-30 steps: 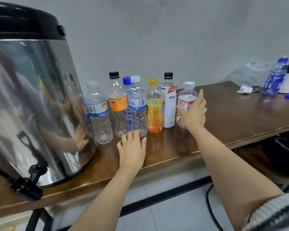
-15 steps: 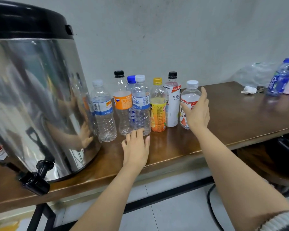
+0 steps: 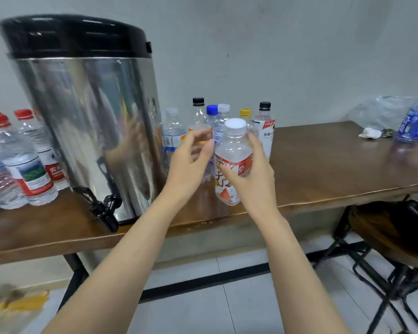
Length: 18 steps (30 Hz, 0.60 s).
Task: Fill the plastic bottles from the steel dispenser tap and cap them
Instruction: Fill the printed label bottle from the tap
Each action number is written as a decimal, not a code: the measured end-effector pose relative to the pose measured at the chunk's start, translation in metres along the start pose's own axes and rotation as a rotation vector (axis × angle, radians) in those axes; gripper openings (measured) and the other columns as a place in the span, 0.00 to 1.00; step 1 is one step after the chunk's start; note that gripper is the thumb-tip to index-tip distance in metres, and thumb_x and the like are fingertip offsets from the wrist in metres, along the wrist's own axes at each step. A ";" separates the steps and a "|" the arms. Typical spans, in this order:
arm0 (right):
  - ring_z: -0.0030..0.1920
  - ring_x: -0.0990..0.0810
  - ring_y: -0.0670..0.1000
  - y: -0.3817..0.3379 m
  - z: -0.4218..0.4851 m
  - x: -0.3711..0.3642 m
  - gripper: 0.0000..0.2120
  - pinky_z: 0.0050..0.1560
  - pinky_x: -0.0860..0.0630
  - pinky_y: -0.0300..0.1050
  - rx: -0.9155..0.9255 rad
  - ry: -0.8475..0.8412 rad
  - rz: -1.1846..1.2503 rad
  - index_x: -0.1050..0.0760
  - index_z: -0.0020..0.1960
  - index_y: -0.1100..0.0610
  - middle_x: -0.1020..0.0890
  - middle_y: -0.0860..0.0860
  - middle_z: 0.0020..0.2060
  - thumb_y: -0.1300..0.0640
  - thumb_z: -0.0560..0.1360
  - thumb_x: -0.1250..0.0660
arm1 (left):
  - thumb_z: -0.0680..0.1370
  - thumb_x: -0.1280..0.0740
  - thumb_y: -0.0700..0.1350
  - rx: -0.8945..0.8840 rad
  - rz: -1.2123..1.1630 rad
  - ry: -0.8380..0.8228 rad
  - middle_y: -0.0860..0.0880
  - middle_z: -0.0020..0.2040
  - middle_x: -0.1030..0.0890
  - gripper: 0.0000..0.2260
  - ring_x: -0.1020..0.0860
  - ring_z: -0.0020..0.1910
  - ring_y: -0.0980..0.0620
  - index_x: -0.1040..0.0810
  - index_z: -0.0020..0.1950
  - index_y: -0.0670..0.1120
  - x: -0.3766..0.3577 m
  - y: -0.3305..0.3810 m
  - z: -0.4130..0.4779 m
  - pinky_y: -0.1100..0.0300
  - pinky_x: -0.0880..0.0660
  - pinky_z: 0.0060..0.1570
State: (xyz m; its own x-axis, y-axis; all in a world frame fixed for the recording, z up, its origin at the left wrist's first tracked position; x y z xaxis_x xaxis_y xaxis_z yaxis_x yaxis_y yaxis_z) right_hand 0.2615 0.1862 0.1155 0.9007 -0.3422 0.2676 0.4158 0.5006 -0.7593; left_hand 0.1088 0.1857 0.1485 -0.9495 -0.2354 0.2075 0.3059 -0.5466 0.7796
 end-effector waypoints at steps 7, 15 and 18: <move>0.69 0.31 0.41 -0.036 -0.059 -0.039 0.38 0.67 0.30 0.45 0.007 -0.153 0.109 0.39 0.74 0.42 0.28 0.39 0.69 0.50 0.71 0.23 | 0.82 0.38 0.36 -0.059 0.015 -0.283 0.52 0.67 0.24 0.18 0.26 0.65 0.64 0.29 0.72 0.44 0.048 0.043 -0.027 0.69 0.29 0.61; 0.66 0.27 0.42 -0.049 -0.099 -0.069 0.36 0.65 0.25 0.51 -0.013 -0.225 0.138 0.37 0.73 0.41 0.25 0.40 0.66 0.49 0.71 0.23 | 0.74 0.27 0.34 0.012 0.107 -0.132 0.52 0.54 0.17 0.19 0.19 0.53 0.58 0.21 0.61 0.48 0.093 0.036 -0.052 0.60 0.22 0.58; 0.64 0.27 0.41 -0.054 -0.111 -0.076 0.34 0.58 0.24 0.48 0.014 -0.198 0.054 0.37 0.72 0.40 0.25 0.40 0.64 0.47 0.72 0.24 | 0.69 0.21 0.43 0.033 0.258 0.011 0.57 0.47 0.20 0.15 0.20 0.46 0.60 0.16 0.55 0.48 0.101 0.033 -0.063 0.65 0.23 0.54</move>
State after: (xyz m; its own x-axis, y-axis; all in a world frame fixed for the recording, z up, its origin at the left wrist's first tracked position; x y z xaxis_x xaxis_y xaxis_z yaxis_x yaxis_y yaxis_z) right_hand 0.1562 0.0972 0.0703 0.9282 -0.1523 0.3396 0.3670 0.5257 -0.7674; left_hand 0.0280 0.0929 0.1579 -0.8392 -0.3728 0.3959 0.5356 -0.4406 0.7204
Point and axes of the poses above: each hand's wrist, its own z-axis towards the middle knuckle, its own x-axis out of the back of the hand, y = z × x, the point moved 5 cm from there along z, towards the middle knuckle
